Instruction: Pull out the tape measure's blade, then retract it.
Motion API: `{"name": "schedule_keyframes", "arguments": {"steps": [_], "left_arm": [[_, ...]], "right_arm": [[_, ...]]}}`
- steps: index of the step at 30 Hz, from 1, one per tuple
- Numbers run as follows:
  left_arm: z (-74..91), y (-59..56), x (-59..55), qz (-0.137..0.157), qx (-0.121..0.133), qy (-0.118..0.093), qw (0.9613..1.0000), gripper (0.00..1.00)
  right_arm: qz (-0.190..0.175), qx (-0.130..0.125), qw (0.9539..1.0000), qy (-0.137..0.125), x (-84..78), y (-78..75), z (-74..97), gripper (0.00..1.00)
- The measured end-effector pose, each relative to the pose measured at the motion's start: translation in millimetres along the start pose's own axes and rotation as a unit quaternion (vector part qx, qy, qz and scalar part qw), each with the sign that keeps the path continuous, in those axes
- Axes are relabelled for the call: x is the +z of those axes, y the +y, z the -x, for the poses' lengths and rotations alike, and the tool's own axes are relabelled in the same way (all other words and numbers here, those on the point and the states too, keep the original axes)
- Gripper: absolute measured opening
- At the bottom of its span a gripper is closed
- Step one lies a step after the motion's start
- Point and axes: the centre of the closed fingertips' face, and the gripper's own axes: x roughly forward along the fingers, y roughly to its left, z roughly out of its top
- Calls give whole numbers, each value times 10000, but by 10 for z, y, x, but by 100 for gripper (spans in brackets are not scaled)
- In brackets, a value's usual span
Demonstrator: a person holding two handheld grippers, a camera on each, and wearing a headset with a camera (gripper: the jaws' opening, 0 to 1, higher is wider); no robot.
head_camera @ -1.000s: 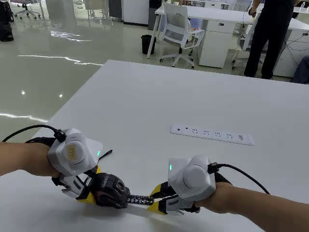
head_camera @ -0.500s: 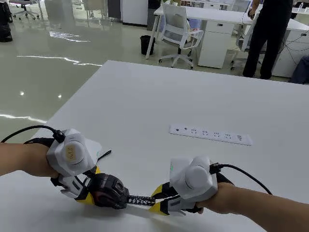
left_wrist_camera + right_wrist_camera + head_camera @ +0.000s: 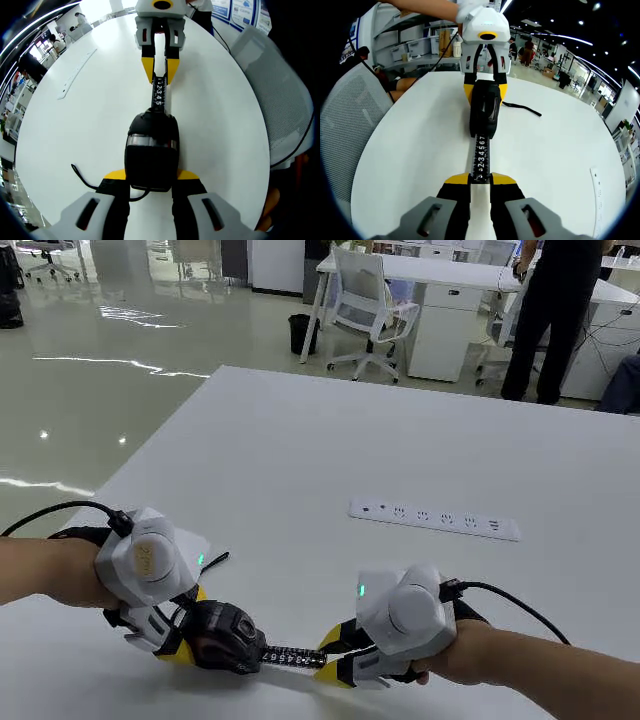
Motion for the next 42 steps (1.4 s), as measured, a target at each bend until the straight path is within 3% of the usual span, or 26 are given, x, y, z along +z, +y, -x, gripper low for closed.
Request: {"name": "schedule_keyframes", "arguments": {"steps": [42], "left_arm": [[-7, 6, 13, -8, -10, 34, 10000, 27]], "right_arm": [[38, -2, 10000, 36, -170, 18, 161, 13]]}}
